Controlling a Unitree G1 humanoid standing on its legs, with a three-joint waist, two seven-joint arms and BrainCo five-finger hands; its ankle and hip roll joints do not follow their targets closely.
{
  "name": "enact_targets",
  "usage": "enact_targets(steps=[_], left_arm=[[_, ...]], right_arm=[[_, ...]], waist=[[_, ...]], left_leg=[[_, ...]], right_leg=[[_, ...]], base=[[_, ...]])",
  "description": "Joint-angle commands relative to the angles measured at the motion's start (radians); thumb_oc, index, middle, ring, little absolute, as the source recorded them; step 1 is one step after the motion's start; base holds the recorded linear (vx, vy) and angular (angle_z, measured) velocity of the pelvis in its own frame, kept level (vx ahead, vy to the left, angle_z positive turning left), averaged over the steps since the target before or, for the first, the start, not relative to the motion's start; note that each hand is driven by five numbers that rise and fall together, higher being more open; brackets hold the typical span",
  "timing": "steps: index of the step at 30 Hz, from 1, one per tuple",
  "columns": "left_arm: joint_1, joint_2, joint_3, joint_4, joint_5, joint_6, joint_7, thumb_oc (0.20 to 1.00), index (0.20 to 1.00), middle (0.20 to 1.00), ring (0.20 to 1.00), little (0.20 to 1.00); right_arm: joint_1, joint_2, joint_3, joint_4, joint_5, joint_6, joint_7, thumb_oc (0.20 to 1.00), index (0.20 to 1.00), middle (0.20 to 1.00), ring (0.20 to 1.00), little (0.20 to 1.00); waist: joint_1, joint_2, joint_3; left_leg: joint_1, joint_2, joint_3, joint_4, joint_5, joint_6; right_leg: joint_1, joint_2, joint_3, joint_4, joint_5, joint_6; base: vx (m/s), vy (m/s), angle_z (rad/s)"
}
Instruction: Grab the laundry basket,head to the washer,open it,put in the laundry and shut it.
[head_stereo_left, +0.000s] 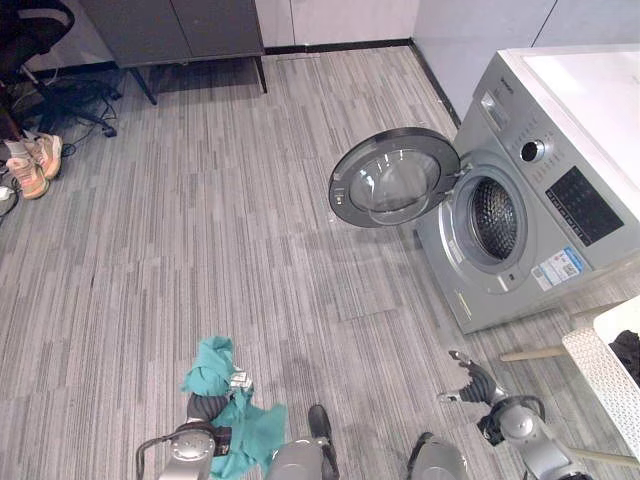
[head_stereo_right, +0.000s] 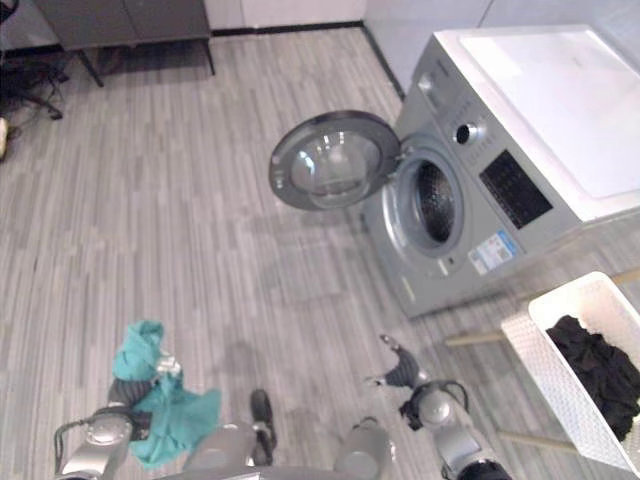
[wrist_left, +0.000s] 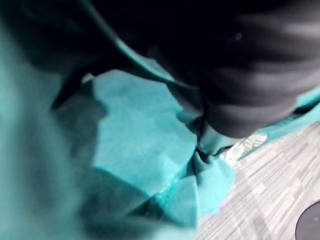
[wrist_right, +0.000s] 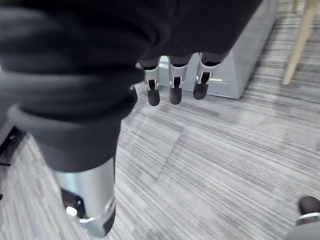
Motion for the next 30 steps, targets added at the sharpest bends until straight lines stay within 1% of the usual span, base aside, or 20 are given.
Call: enact_targets(steps=[1,4,7,10,12,13,14,15,16,17,18,20,21,22,24,25,26,27,28,30], left_arm=[[0.001,0.025,-0.011,-0.052,0.020,-0.037,0.026,0.200,0.200,0.200,0.200,0.200],[0.001,0.020,-0.018,-0.053,0.016,-0.036,0.021,0.200,0.200,0.200,0.200,0.200],[-0.014,0.009,-0.038,-0.044,0.024,-0.033,0.012,0.200,0.200,0.200,0.200,0.200],[-0.034,0.002,-0.081,-0.058,0.064,-0.033,-0.003,0.200,0.200,0.200,0.200,0.200],[-0.027,0.000,-0.098,-0.076,0.082,-0.040,-0.021,0.200,0.200,0.200,0.200,0.200],[-0.027,0.000,-0.098,-0.076,0.082,-0.040,-0.021,0.200,0.200,0.200,0.200,0.200],[-0.014,-0.009,-0.109,-0.079,0.091,-0.037,-0.025,0.200,0.200,0.200,0.200,0.200],[-0.013,-0.015,-0.114,-0.085,0.091,-0.037,-0.029,0.200,0.200,0.200,0.200,0.200],[-0.012,-0.015,-0.115,-0.086,0.091,-0.036,-0.029,0.200,0.200,0.200,0.200,0.200],[-0.008,-0.020,-0.123,-0.095,0.095,-0.034,-0.031,0.200,0.200,0.200,0.200,0.200],[-0.006,-0.025,-0.136,-0.116,0.096,-0.037,-0.046,0.200,0.200,0.200,0.200,0.200],[-0.016,-0.033,-0.146,-0.113,0.095,-0.039,-0.047,0.200,0.200,0.200,0.200,0.200],[-0.028,-0.038,-0.156,-0.122,0.092,-0.038,-0.049,0.200,0.200,0.200,0.200,0.200],[-0.033,-0.039,-0.160,-0.129,0.090,-0.039,-0.051,0.200,0.200,0.200,0.200,0.200],[-0.037,-0.037,-0.167,-0.139,0.093,-0.040,-0.053,0.200,0.200,0.200,0.200,0.200],[-0.041,-0.034,-0.173,-0.147,0.093,-0.042,-0.054,0.200,0.200,0.200,0.200,0.200],[-0.040,-0.033,-0.176,-0.154,0.092,-0.043,-0.055,0.200,0.200,0.200,0.200,0.200],[-0.041,-0.031,-0.180,-0.159,0.092,-0.046,-0.052,0.200,0.200,0.200,0.200,0.200],[-0.044,-0.032,-0.185,-0.162,0.090,-0.050,-0.046,0.200,0.200,0.200,0.200,0.200],[-0.050,-0.036,-0.195,-0.162,0.082,-0.054,-0.041,0.200,0.200,0.200,0.200,0.200]], right_arm=[[-0.022,-0.040,0.007,-0.048,0.005,-0.024,-0.013,1.000,1.000,1.000,1.000,1.000],[-0.021,-0.043,0.004,-0.047,0.009,-0.023,-0.015,1.000,1.000,1.000,1.000,1.000],[-0.026,-0.046,0.004,-0.043,0.015,-0.021,-0.017,1.000,1.000,1.000,1.000,1.000],[-0.031,-0.053,0.011,-0.036,0.002,-0.021,-0.016,1.000,1.000,1.000,1.000,1.000],[-0.016,-0.057,0.007,-0.039,0.001,-0.026,-0.008,1.000,1.000,1.000,1.000,1.000],[-0.016,-0.058,0.007,-0.039,0.001,-0.026,-0.008,1.000,1.000,1.000,1.000,1.000],[-0.001,-0.061,0.005,-0.035,-0.001,-0.028,-0.003,1.000,1.000,1.000,1.000,1.000],[0.010,-0.066,-0.001,-0.043,-0.003,-0.027,-0.001,1.000,1.000,1.000,1.000,1.000],[0.011,-0.067,-0.002,-0.044,-0.003,-0.027,0.000,1.000,1.000,1.000,1.000,1.000],[0.024,-0.071,-0.013,-0.044,-0.002,-0.030,-0.007,1.000,1.000,1.000,1.000,1.000],[0.035,-0.082,-0.028,-0.049,0.002,-0.031,-0.007,1.000,1.000,1.000,1.000,1.000],[0.036,-0.099,-0.042,-0.037,0.000,-0.029,-0.019,1.000,1.000,1.000,1.000,1.000],[0.031,-0.108,-0.050,-0.029,0.001,-0.026,-0.025,1.000,1.000,1.000,1.000,1.000],[0.026,-0.111,-0.056,-0.029,0.004,-0.026,-0.031,1.000,1.000,1.000,1.000,1.000],[0.026,-0.114,-0.069,-0.027,0.017,-0.029,-0.035,1.000,1.000,1.000,1.000,1.000],[0.023,-0.115,-0.071,-0.025,0.025,-0.031,-0.039,1.000,1.000,1.000,1.000,1.000],[0.023,-0.112,-0.072,-0.023,0.028,-0.032,-0.042,1.000,1.000,1.000,1.000,1.000],[0.019,-0.110,-0.068,-0.016,0.031,-0.034,-0.047,1.000,1.000,1.000,1.000,1.000],[0.016,-0.104,-0.062,-0.006,0.035,-0.036,-0.051,1.000,1.000,1.000,1.000,1.000],[0.004,-0.094,-0.047,0.013,0.034,-0.040,-0.054,1.000,1.000,1.000,1.000,1.000]], waist=[[-0.025,0.028,0.025],[-0.034,0.032,0.033],[-0.049,0.030,0.045],[-0.067,0.029,0.043],[-0.073,0.033,0.024],[-0.073,0.033,0.024],[-0.093,0.042,0.003],[-0.100,0.049,-0.006],[-0.100,0.051,-0.008],[-0.112,0.058,-0.017],[-0.124,0.067,-0.029],[-0.123,0.069,-0.029],[-0.123,0.058,-0.028],[-0.124,0.042,-0.030],[-0.121,0.030,-0.034],[-0.120,0.023,-0.033],[-0.114,0.020,-0.031],[-0.103,0.019,-0.025],[-0.094,0.020,-0.020],[-0.074,0.024,-0.006]], left_leg=[[-0.020,0.039,-0.104,0.082,-0.116,-0.076],[0.008,0.033,-0.120,0.073,-0.137,-0.075],[0.045,0.019,-0.137,0.069,-0.162,-0.080],[0.085,0.004,-0.150,0.080,-0.199,-0.094],[0.117,0.002,-0.163,0.087,-0.230,-0.105],[0.117,0.002,-0.164,0.087,-0.230,-0.105],[0.140,0.018,-0.161,0.108,-0.244,-0.127],[0.134,0.036,-0.158,0.146,-0.233,-0.141],[0.132,0.038,-0.158,0.149,-0.235,-0.143],[0.130,0.069,-0.145,0.190,-0.205,-0.170],[0.109,0.112,-0.133,0.303,-0.135,-0.197],[0.080,0.142,-0.137,0.405,-0.064,-0.226],[0.036,0.143,-0.142,0.412,-0.078,-0.209],[0.001,0.128,-0.133,0.391,-0.076,-0.187],[-0.046,0.125,-0.135,0.348,-0.107,-0.173],[-0.077,0.122,-0.148,0.300,-0.108,-0.170],[-0.094,0.120,-0.167,0.255,-0.091,-0.171],[-0.109,0.111,-0.201,0.202,-0.053,-0.177],[-0.139,0.099,-0.248,0.153,-0.001,-0.189],[-0.169,0.084,-0.348,0.079,0.058,-0.204]], right_leg=[[0.054,0.189,-0.051,-0.156,-0.086,-0.004],[0.016,0.194,-0.068,-0.203,-0.077,-0.001],[-0.058,0.187,-0.098,-0.321,-0.018,0.014],[-0.086,0.188,-0.167,-0.457,0.047,0.034],[-0.053,0.193,-0.181,-0.474,0.038,0.035],[-0.053,0.193,-0.181,-0.474,0.038,0.035],[-0.041,0.201,-0.159,-0.454,0.033,0.016],[-0.033,0.207,-0.158,-0.448,0.024,0.008],[-0.034,0.209,-0.159,-0.448,0.023,0.007],[-0.015,0.223,-0.162,-0.456,0.015,-0.009],[0.025,0.257,-0.153,-0.472,-0.009,-0.036],[0.068,0.298,-0.142,-0.493,-0.045,-0.066],[0.101,0.308,-0.117,-0.507,-0.068,-0.077],[0.107,0.297,-0.111,-0.522,-0.053,-0.080],[0.128,0.299,-0.075,-0.525,-0.065,-0.072],[0.143,0.303,-0.050,-0.527,-0.073,-0.069],[0.157,0.312,-0.026,-0.524,-0.082,-0.070],[0.173,0.328,0.002,-0.517,-0.093,-0.070],[0.187,0.345,0.030,-0.510,-0.099,-0.070],[0.202,0.377,0.096,-0.493,-0.109,-0.070]], base=[[0.16,0.033,0.21],[0.20,0.013,0.28],[0.27,-0.040,0.15],[0.39,-0.164,0.05],[0.37,-0.161,0.32],[0.39,-0.204,0.37],[0.39,-0.240,0.28],[0.39,-0.244,0.28],[0.21,-0.174,0.24],[0.29,-0.267,0.33],[0.37,-0.334,0.02],[0.32,-0.270,-0.44],[0.22,-0.158,-0.71],[0.23,-0.090,-0.89],[0.20,-0.001,-0.91],[0.24,0.045,-0.69],[0.25,0.059,-0.78],[0.24,0.077,-0.94],[0.23,0.088,-1.20],[0.22,0.130,-2.07]])
